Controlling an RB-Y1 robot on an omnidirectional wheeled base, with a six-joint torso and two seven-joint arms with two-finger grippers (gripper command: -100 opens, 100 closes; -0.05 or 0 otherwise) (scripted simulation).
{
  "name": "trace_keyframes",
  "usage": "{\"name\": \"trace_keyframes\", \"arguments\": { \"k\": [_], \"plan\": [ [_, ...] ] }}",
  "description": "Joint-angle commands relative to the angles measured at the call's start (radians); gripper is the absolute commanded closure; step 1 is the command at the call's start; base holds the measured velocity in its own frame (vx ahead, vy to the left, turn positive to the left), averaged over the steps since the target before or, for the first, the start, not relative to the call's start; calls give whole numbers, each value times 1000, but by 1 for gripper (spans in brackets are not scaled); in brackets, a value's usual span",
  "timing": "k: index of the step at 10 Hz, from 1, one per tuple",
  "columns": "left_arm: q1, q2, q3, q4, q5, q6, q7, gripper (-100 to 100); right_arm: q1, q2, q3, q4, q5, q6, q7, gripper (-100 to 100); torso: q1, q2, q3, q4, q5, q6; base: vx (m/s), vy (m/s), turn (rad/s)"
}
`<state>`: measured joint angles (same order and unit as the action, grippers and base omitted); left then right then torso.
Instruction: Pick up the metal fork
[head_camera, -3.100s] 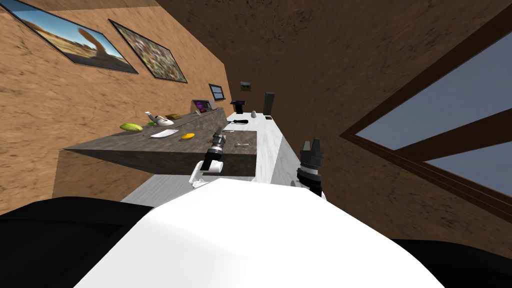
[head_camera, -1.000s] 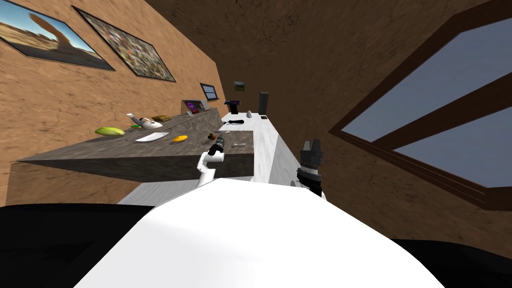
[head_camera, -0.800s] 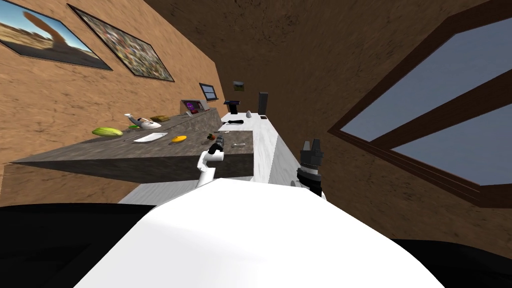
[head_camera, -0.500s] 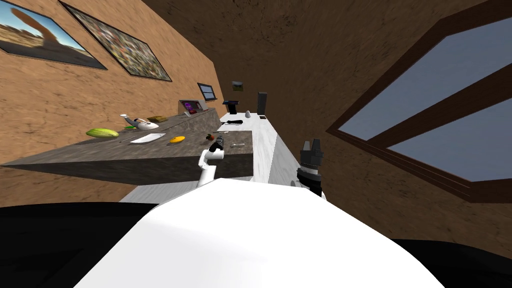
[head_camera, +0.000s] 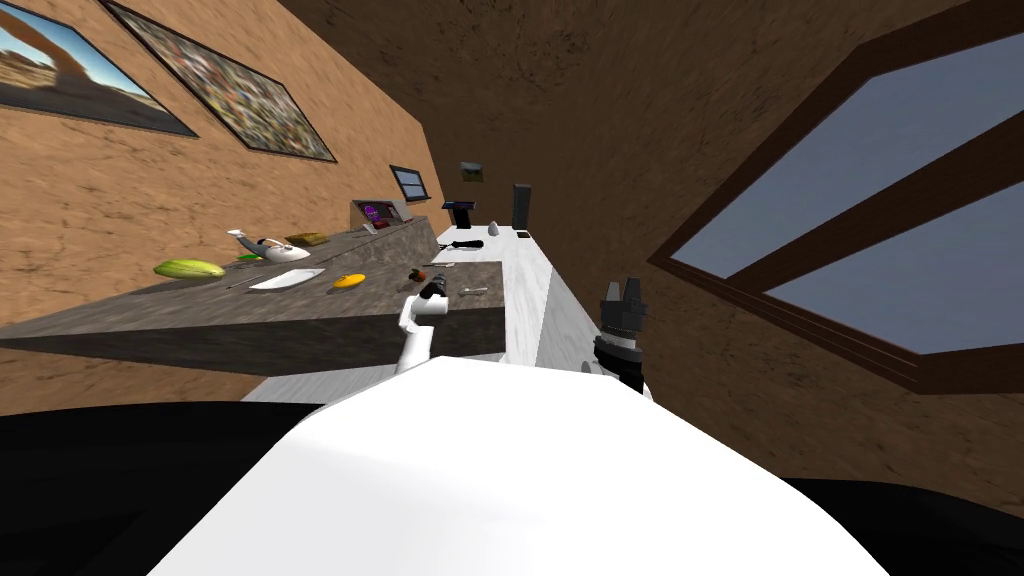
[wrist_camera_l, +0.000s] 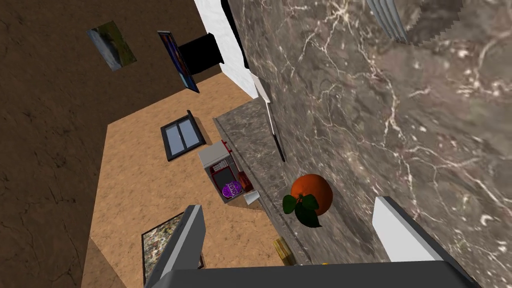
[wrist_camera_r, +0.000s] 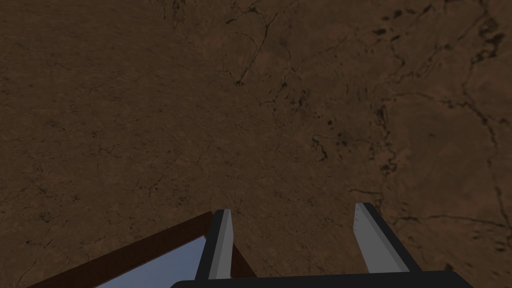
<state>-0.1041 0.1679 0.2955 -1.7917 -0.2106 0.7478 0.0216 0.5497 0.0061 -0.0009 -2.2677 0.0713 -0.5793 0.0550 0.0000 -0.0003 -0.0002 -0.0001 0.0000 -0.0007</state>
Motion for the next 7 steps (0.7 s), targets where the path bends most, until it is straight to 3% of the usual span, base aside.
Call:
{"name": "trace_keyframes", "arguments": {
  "k": [1, 3, 4, 6, 7],
  "plan": [
    [-42, -2, 26, 32, -16, 50, -14, -100, 0, 0, 0, 0, 0, 0, 0, 0, 0, 0, 0, 0, 0, 0, 4, -5, -75],
    [-42, -2, 26, 32, -16, 94, -14, -100, 0, 0, 0, 0, 0, 0, 0, 0, 0, 0, 0, 0, 0, 0, 4, -1, -25],
    [-84, -5, 53, 70, -34, 129, -27, -100, 0, 0, 0, 0, 0, 0, 0, 0, 0, 0, 0, 0, 0, 0, 10, -3, -98],
    [-84, -5, 53, 70, -34, 166, -27, -100, 0, 0, 0, 0, 0, 0, 0, 0, 0, -1, 0, 0, 0, 0, 8, -2, -24],
    [-127, -8, 80, 106, -51, 206, -42, -100, 0, 0, 0, 0, 0, 0, 0, 0, 0, 0, 0, 0, 0, 0, 13, -5, -69]
  ]
}}
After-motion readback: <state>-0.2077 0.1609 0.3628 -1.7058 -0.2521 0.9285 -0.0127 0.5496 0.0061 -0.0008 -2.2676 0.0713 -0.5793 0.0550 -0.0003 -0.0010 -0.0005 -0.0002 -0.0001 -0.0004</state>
